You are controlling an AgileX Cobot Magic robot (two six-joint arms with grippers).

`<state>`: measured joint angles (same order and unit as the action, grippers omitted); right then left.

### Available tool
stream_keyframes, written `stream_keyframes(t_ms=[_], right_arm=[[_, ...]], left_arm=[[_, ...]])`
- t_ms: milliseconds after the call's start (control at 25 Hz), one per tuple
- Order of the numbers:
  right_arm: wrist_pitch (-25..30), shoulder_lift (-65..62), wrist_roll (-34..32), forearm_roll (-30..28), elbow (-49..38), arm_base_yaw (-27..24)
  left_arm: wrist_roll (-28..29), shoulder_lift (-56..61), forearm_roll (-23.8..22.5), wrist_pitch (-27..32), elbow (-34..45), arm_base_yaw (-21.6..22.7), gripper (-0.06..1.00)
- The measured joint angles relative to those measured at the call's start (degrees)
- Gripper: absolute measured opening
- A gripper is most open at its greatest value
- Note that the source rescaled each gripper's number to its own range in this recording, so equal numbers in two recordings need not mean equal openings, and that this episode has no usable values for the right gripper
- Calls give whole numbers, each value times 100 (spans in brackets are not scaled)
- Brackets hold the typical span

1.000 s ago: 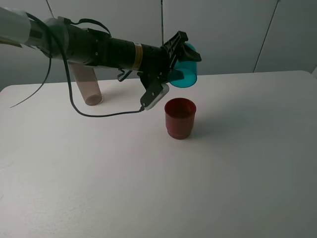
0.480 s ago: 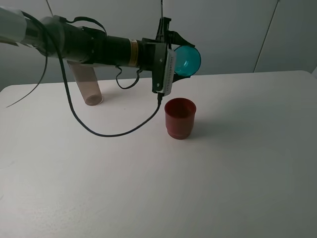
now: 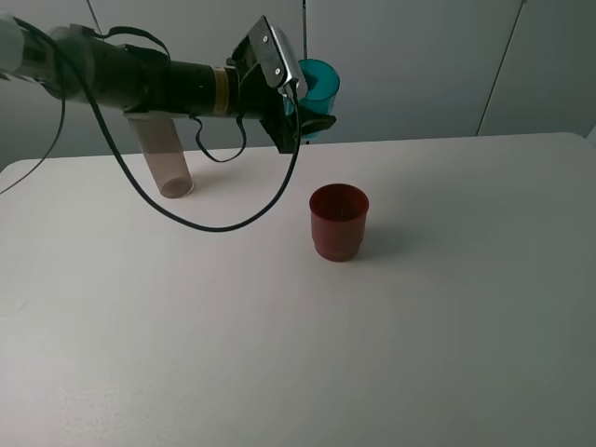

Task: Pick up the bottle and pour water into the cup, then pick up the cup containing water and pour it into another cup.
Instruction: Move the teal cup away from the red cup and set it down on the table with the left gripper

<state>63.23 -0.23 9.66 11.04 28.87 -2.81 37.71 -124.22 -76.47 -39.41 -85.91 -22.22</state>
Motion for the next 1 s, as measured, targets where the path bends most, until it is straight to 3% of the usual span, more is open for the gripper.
stream_keyframes(t_ms=[160,280,480,800,1000], right_arm=[[0,0,0,0,0,0],[0,0,0,0,0,0],[0,0,0,0,0,0],[0,0,0,0,0,0],[0,0,0,0,0,0]], left_arm=[[550,-129,21,0,0,136,8],[633,-305,105,-9,0,159,8],[643,-642,987,-21,0,159,8],[-194,-1223,2358,-21,0,159,8],[-382,-1348,2681,-72,0,159,8]])
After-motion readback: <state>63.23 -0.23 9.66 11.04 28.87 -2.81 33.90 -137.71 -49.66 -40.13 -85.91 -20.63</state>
